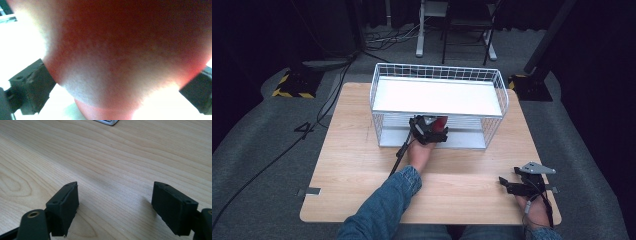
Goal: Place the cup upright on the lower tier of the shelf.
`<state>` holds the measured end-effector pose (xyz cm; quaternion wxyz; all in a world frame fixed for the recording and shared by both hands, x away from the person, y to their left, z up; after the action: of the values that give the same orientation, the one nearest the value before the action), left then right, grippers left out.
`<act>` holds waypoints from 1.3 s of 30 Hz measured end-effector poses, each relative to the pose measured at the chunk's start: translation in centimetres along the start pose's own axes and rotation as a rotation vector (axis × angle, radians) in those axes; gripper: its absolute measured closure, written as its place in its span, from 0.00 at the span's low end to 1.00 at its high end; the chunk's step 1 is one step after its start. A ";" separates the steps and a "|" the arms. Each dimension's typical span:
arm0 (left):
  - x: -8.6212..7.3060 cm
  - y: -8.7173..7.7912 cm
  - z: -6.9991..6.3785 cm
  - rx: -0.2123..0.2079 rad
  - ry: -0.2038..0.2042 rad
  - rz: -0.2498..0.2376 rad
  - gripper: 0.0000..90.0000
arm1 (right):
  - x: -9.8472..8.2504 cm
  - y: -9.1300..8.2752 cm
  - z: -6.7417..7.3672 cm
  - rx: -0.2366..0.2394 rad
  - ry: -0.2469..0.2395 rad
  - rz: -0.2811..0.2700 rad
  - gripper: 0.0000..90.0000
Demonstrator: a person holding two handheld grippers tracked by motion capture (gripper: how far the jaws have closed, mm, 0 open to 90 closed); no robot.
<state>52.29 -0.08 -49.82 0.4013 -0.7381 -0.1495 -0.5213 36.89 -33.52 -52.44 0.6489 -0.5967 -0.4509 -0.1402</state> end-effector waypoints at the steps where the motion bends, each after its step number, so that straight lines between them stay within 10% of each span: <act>1: 0.0 -0.4 0.0 0.007 0.024 0.013 0.00 | 0.0 0.0 0.0 -0.001 -0.001 0.000 0.25; 21: -0.6 -3.3 -0.7 -0.041 0.003 -0.019 0.00 | 0.0 0.0 0.0 0.007 -0.003 0.001 0.25; 39: -1.7 -10.8 -2.0 -0.020 0.007 -0.052 0.00 | 0.0 -0.1 0.2 0.011 -0.018 -0.002 0.25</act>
<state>43.38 5.55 -46.39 0.3809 -0.7361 -0.1618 -0.5357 36.74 -33.34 -52.42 0.6478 -0.5940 -0.4581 -0.1331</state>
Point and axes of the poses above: each handheld gripper's, and its own axes: y roughly forward along the jaws, x roughly out of its top, z roughly to its left, the point moved 3 cm from there along y, roughly forward along the jaws, and after that the axes turned 8 degrees about -x, right-handed, at the moved point
